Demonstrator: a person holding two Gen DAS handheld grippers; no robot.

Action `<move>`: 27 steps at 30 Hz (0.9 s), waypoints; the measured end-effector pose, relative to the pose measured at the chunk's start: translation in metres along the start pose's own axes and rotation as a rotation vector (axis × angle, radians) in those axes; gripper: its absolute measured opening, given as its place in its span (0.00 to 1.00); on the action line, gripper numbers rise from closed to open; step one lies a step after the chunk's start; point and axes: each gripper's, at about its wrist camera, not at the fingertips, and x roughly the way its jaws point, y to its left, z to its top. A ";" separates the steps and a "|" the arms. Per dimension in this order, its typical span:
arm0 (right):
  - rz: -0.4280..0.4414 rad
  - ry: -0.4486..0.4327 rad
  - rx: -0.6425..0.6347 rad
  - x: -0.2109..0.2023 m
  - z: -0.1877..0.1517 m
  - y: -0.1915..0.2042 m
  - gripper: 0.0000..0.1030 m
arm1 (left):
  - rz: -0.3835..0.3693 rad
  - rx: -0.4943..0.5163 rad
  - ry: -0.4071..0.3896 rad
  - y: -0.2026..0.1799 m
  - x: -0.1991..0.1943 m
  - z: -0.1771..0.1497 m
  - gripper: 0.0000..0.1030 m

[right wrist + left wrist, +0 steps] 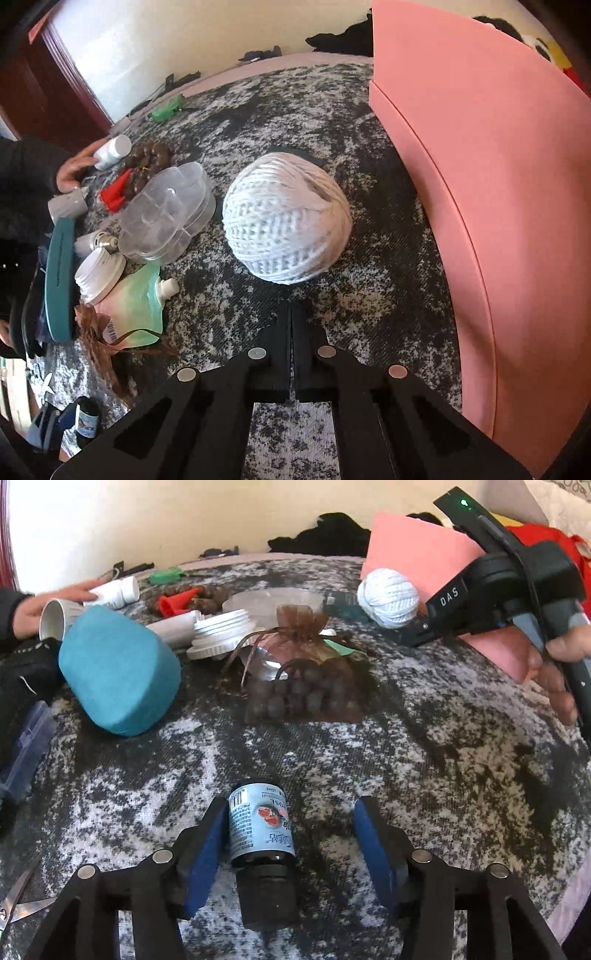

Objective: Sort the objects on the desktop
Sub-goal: 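Lift the twine ball with the right tool while the left tool holds the bottle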

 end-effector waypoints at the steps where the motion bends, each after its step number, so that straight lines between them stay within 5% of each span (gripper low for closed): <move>1: 0.004 -0.005 -0.005 -0.001 0.000 0.001 0.00 | -0.014 -0.011 0.005 0.001 0.000 0.002 0.23; 13: 0.106 -0.092 0.002 -0.039 -0.001 -0.003 0.00 | -0.026 0.001 -0.011 -0.005 -0.011 0.015 0.23; 18: 0.242 -0.060 0.083 -0.035 0.000 -0.017 0.08 | -0.039 -0.012 -0.019 -0.002 -0.015 0.017 0.23; 19: 0.241 -0.075 0.085 -0.038 0.002 -0.018 0.14 | -0.040 -0.015 -0.018 0.000 -0.015 0.017 0.23; 21: 0.228 -0.107 0.092 -0.044 0.006 -0.017 0.44 | -0.040 -0.021 -0.015 0.002 -0.015 0.016 0.23; 22: 0.222 -0.136 0.094 -0.049 0.008 -0.014 0.77 | -0.041 -0.024 -0.014 0.003 -0.015 0.016 0.23; 23: 0.220 -0.163 0.094 -0.054 0.010 -0.012 0.95 | -0.041 -0.027 -0.013 0.005 -0.014 0.016 0.23; 27: 0.179 -0.212 0.026 -0.059 0.018 0.012 0.96 | -0.043 -0.038 -0.008 0.010 -0.013 0.015 0.23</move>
